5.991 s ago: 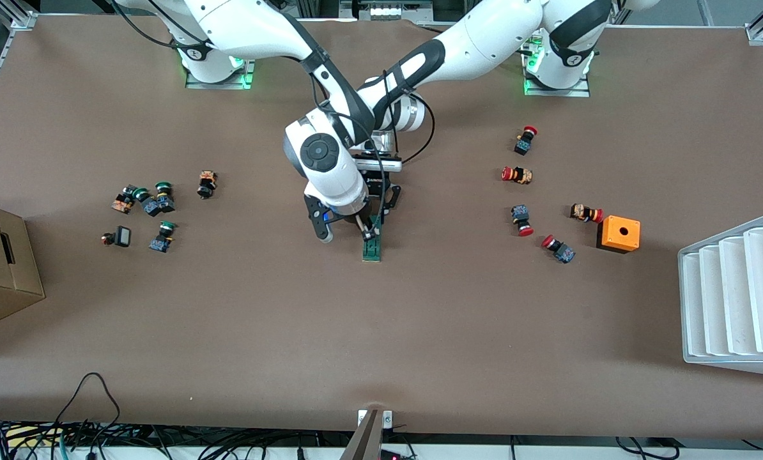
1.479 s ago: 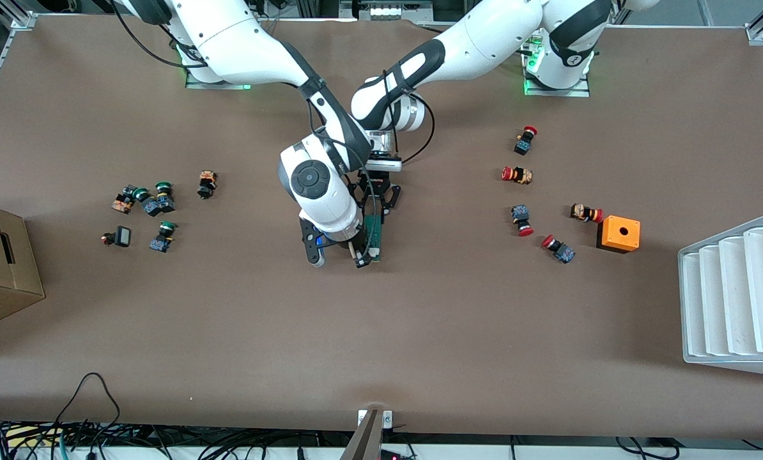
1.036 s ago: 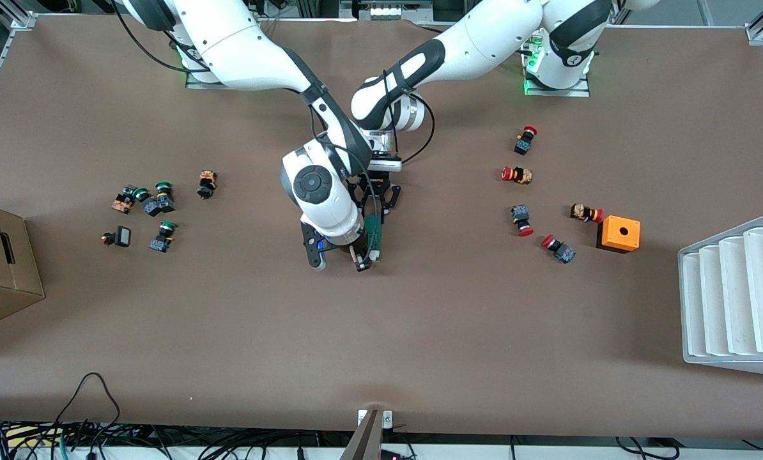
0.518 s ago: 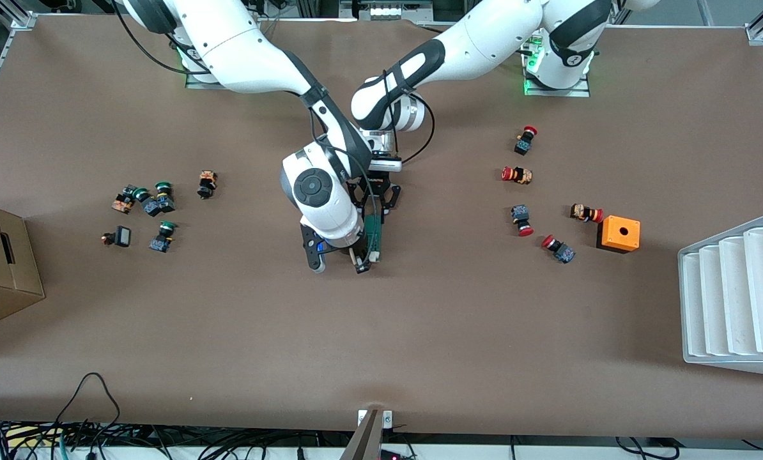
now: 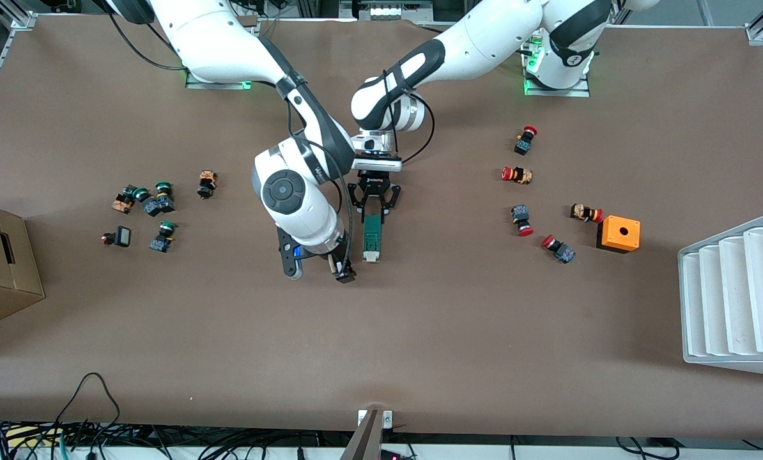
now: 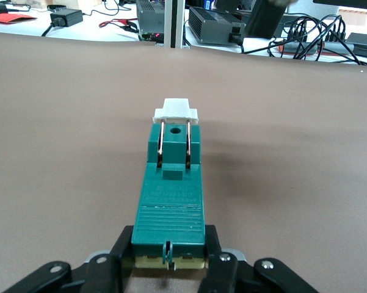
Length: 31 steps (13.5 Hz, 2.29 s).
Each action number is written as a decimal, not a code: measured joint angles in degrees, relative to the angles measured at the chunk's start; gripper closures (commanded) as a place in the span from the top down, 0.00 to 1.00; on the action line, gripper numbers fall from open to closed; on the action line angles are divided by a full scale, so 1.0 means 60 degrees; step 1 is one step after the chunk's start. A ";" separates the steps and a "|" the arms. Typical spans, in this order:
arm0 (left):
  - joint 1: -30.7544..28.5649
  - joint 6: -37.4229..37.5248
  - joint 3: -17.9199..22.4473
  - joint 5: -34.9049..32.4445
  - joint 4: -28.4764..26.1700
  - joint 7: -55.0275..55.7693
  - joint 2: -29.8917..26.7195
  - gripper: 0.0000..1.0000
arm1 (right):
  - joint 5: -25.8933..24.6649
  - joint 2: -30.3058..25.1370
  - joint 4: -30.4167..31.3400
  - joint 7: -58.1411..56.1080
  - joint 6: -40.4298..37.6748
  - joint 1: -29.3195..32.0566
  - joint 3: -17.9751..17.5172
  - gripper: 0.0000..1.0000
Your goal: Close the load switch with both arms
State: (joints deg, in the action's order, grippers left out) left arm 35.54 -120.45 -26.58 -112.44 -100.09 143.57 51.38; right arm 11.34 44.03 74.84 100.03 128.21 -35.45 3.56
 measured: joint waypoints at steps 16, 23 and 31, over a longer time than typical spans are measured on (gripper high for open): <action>-0.2024 -0.0225 -0.1954 0.3221 0.0384 -0.4363 -0.1501 1.00 | -0.0638 -0.4792 0.0872 -1.1629 -0.6658 0.3975 0.0012 1.00; -0.4952 0.1051 -0.4901 0.7651 0.1106 -0.9885 -0.1864 1.00 | -0.1568 -0.5833 0.1607 -1.6381 -0.6796 0.5504 -0.0005 1.00; -0.5954 0.5513 -0.5101 1.2387 0.4472 -1.6796 -0.1891 1.00 | -0.1887 -0.5670 0.1591 -1.6881 -0.6510 0.5548 -0.0088 1.00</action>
State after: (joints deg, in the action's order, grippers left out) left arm -0.18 -87.37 -57.19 -38.12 -73.26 42.79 40.04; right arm 0.02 10.01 84.39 -1.25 89.15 -2.16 3.03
